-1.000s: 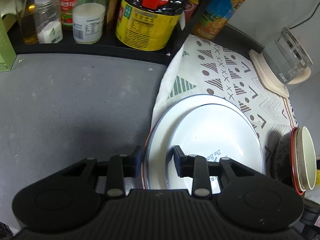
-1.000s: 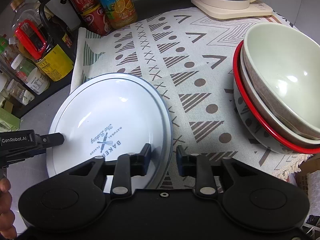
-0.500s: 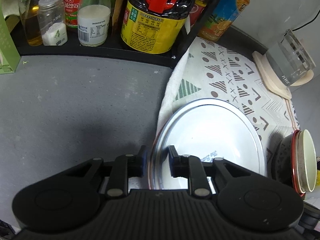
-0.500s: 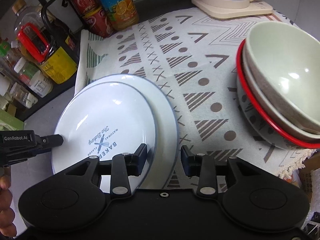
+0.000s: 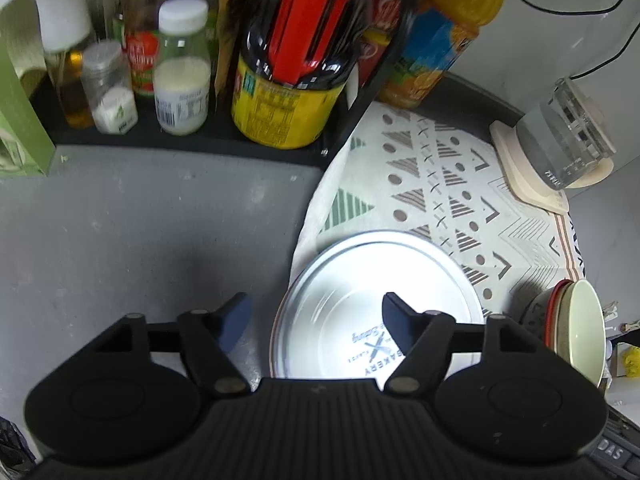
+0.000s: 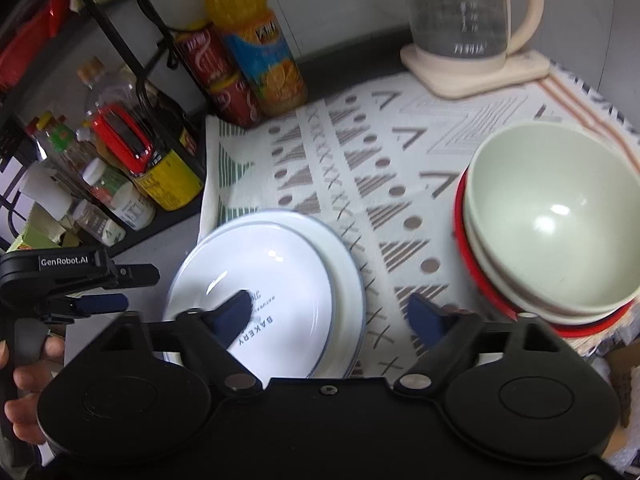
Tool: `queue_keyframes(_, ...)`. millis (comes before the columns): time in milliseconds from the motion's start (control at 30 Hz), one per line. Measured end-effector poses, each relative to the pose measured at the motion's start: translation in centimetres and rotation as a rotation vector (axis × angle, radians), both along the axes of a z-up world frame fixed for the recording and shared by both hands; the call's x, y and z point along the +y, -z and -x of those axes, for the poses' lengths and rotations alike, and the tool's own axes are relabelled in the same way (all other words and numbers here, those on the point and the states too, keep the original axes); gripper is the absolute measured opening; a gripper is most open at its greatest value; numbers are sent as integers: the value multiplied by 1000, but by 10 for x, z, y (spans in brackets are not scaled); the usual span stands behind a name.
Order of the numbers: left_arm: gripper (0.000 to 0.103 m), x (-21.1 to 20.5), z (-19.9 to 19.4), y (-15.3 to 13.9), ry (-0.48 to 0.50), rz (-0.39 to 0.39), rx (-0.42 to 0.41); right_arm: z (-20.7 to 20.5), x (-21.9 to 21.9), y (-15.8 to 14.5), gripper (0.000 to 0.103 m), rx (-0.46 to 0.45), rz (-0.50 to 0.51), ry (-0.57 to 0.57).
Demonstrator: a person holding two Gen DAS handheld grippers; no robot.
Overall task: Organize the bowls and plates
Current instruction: 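Reach both tools to the rim of the nested red and green bowl stack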
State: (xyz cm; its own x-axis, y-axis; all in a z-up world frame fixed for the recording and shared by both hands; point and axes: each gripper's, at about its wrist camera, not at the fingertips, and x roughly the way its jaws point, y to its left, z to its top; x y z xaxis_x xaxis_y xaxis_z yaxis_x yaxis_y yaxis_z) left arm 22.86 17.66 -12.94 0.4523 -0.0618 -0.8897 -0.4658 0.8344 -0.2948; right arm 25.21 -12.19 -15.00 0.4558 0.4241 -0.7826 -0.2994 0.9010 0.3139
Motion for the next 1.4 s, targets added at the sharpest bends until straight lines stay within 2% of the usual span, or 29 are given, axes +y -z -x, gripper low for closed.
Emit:
queue_keyframes(67, 76, -5, 0, -7, 12, -2, -24, 0, -7, -9, 90, -30, -5, -3)
queue_keyframes(333, 79, -39, -11, -26, 90, 36, -64, 9, -42, -38, 102, -138, 22, 57)
queue_keyframes(433, 80, -55, -21, -26, 131, 78, -90, 11, -57, -43, 103, -184, 53, 93)
queue_keyframes(700, 80, -100, -46, -31, 226, 74, -102, 11, -92, -43, 103, -232, 97, 195)
queue_keyframes(800, 80, -118, -56, -31, 258, 73, -107, 9, -106, -39, 103, -230, 142, 243)
queue_keyframes(933, 80, -142, -68, -31, 312, 77, -115, 8, -130, -35, 103, -223, 140, 303)
queue_keyframes(1400, 80, -214, -100, -19, 449, 91, -100, -8, -179, -12, 103, -142, 142, 378)
